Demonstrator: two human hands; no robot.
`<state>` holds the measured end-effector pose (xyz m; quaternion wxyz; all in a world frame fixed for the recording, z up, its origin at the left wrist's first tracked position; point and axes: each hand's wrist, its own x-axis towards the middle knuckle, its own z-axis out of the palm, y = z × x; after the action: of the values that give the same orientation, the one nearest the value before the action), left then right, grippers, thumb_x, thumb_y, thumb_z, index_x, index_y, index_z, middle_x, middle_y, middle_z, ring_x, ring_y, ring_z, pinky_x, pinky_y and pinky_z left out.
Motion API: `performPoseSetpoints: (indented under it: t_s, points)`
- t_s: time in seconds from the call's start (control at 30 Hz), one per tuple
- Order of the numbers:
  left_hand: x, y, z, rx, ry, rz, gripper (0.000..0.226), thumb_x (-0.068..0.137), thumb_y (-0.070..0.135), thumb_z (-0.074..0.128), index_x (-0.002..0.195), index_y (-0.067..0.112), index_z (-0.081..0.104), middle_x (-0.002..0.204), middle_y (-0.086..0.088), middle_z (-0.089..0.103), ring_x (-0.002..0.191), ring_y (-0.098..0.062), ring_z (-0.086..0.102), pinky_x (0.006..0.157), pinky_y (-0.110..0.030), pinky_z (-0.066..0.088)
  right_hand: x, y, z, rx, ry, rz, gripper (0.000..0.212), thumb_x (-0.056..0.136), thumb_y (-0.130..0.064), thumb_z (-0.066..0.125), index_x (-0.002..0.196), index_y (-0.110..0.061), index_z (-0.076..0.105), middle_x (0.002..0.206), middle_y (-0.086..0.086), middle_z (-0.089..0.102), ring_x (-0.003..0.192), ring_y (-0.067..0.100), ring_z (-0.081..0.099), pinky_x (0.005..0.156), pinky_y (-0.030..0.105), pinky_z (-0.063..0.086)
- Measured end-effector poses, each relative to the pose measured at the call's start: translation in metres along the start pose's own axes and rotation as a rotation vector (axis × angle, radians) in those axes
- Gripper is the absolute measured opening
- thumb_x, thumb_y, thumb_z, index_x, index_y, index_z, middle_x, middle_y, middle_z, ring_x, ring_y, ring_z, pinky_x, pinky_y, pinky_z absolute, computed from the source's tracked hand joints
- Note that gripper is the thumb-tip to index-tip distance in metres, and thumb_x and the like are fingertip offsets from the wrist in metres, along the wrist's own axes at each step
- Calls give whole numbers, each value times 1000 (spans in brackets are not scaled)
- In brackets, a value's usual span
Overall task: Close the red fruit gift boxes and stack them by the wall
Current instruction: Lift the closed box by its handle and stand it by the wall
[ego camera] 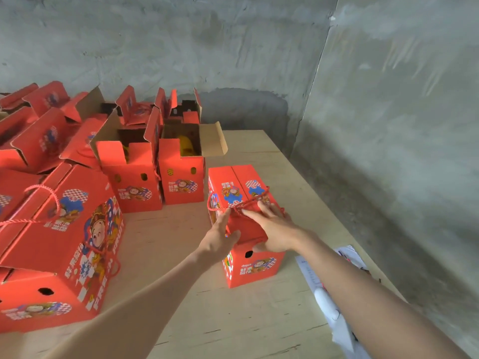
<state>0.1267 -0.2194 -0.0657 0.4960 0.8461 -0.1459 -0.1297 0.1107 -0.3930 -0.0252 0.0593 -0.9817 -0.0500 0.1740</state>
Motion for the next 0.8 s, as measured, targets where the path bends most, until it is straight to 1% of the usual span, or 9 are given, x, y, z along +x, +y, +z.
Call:
performPoseSetpoints:
  t_s: [0.13,0.3,0.37,0.43,0.5,0.53,0.6,0.7,0.8]
  points:
    - [14,-4,0,-44,-30,26,66,96,17,52,152,24,16,156,0,24,139,-17,31,104,-24,32,0,-12,5,-7,68,95,92,87,-31,66,150,-40,0,159,13,-11,146,36,-6,116,50,13]
    - [45,-1,-8,-93,-63,-9,65,95,15,54,150,25,21,147,-3,38,112,-13,47,89,-24,38,-7,-21,28,-108,317,184,86,88,-14,61,151,-40,8,156,18,9,140,42,18,109,45,28]
    - [55,5,-8,-37,-44,7,67,93,14,56,150,24,22,149,-6,36,121,-20,48,90,-24,38,-6,-22,35,-247,441,234,86,71,-25,79,144,-42,35,144,26,38,127,50,42,99,42,43]
    - [59,10,-3,169,51,88,64,92,14,58,149,19,28,154,-8,26,134,-24,37,99,-28,37,-2,-23,32,-323,485,317,79,44,-34,91,118,-43,64,112,20,67,95,44,66,73,36,57]
    - [55,13,4,312,205,211,45,92,11,57,136,13,49,142,-13,36,129,-31,41,99,-34,38,10,-19,27,-312,474,278,77,60,-33,84,130,-44,54,125,25,59,107,50,58,85,41,53]
    - [52,13,7,342,235,272,35,92,8,55,126,11,58,132,-14,44,122,-33,46,97,-34,39,19,-13,27,-255,456,259,76,79,-29,71,144,-42,35,142,30,40,124,55,42,100,47,42]
    - [51,12,9,419,188,342,34,94,3,47,123,11,62,128,-12,51,118,-31,48,97,-34,40,35,2,21,-180,335,270,70,97,-19,47,151,-38,8,155,29,11,138,54,15,112,51,21]
    - [68,14,0,669,-11,250,51,98,9,35,146,24,35,154,4,29,140,-20,27,113,-37,26,56,17,2,-136,319,269,78,94,-15,53,151,-36,5,154,30,6,138,56,12,113,52,18]
    - [89,23,-6,805,-180,95,66,96,6,33,152,32,9,159,17,3,147,-16,3,119,-43,8,74,28,-2,-164,306,230,83,92,-16,53,152,-30,-3,152,37,0,136,61,7,112,58,14]
